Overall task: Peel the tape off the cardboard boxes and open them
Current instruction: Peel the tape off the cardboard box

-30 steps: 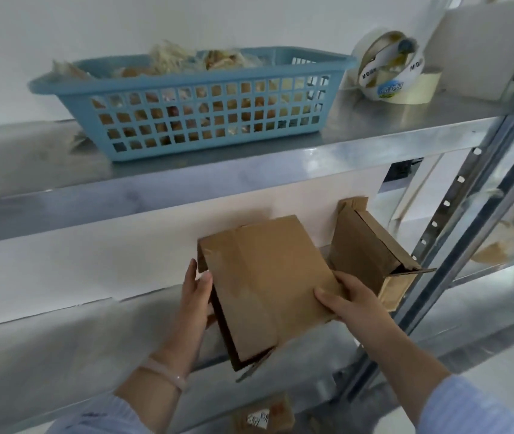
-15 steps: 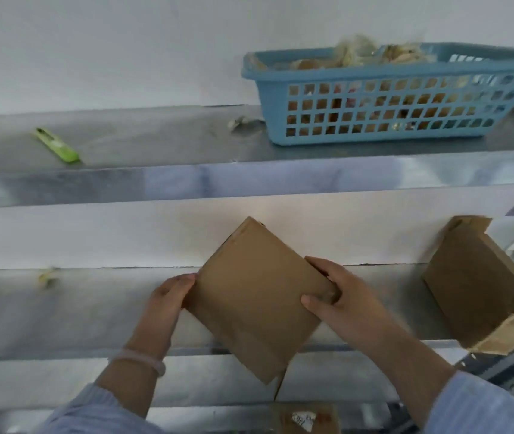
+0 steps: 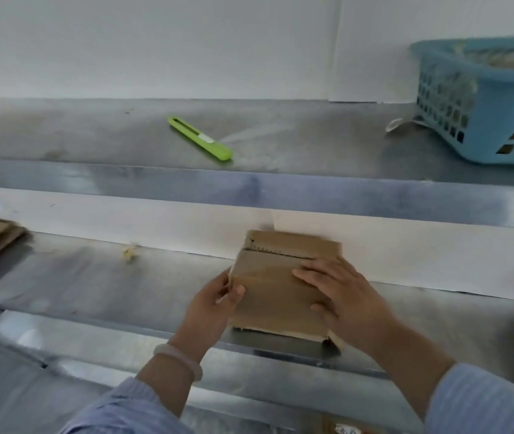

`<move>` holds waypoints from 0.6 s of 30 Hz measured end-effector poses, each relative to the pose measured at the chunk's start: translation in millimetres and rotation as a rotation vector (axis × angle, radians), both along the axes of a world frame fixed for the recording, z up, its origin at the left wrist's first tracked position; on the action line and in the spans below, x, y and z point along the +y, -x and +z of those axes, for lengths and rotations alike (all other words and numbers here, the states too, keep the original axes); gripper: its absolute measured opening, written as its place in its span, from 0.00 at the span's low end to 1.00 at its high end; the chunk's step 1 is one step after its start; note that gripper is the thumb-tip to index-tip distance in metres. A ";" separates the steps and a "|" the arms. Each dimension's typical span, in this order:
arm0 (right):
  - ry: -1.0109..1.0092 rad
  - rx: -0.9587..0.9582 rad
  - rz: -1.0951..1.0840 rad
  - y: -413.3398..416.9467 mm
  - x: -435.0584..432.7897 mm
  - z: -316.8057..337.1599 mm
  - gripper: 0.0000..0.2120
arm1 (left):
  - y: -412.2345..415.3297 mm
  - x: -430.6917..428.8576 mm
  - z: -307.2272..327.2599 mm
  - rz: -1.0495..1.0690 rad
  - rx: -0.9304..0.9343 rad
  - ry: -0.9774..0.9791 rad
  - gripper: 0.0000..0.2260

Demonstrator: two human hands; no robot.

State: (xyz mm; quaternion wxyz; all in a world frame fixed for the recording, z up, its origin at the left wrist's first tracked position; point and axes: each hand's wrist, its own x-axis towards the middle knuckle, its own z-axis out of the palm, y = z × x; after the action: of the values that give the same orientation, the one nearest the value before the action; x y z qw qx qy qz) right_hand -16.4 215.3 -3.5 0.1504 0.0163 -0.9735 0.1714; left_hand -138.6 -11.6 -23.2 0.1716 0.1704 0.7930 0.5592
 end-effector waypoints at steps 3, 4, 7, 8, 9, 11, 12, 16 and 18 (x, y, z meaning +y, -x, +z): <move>-0.091 -0.018 -0.073 5.9 -7.4 -2.8 0.33 | 6.5 -4.0 -11.2 -0.019 0.029 0.028 0.22; -0.140 -0.045 -0.107 8.5 -10.0 -1.3 0.34 | 8.0 -4.1 -11.9 -0.034 0.044 0.052 0.22; -0.216 -0.099 -0.224 22.6 -14.0 3.5 0.37 | 11.2 0.3 -9.4 -0.121 0.077 0.102 0.17; -0.217 -0.102 -0.259 27.3 -14.6 4.2 0.37 | 12.2 2.6 -9.8 -0.153 0.093 0.122 0.18; -0.228 -0.097 -0.283 30.6 -15.5 2.1 0.37 | 14.0 5.0 -12.8 -0.182 0.098 0.132 0.18; -0.276 -0.099 -0.266 30.7 -17.7 -12.4 0.35 | 16.4 8.1 -18.4 -0.221 0.059 0.142 0.18; -0.300 -0.113 -0.238 28.1 -18.6 -22.7 0.35 | 16.9 8.4 -22.2 -0.247 0.027 0.159 0.17; -0.307 -0.163 -0.182 18.9 -19.7 -48.0 0.34 | 13.9 4.5 -37.4 -0.264 0.011 0.185 0.08; -0.287 -0.173 -0.193 21.3 -18.0 -45.9 0.35 | 11.8 1.1 -39.4 -0.194 0.025 0.175 0.03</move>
State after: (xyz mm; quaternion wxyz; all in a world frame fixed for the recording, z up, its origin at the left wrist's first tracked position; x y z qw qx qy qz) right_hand -37.7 197.4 -49.4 0.0781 -0.0706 -0.9943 0.0164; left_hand -150.4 -10.4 -62.6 0.2292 0.2377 0.8206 0.4664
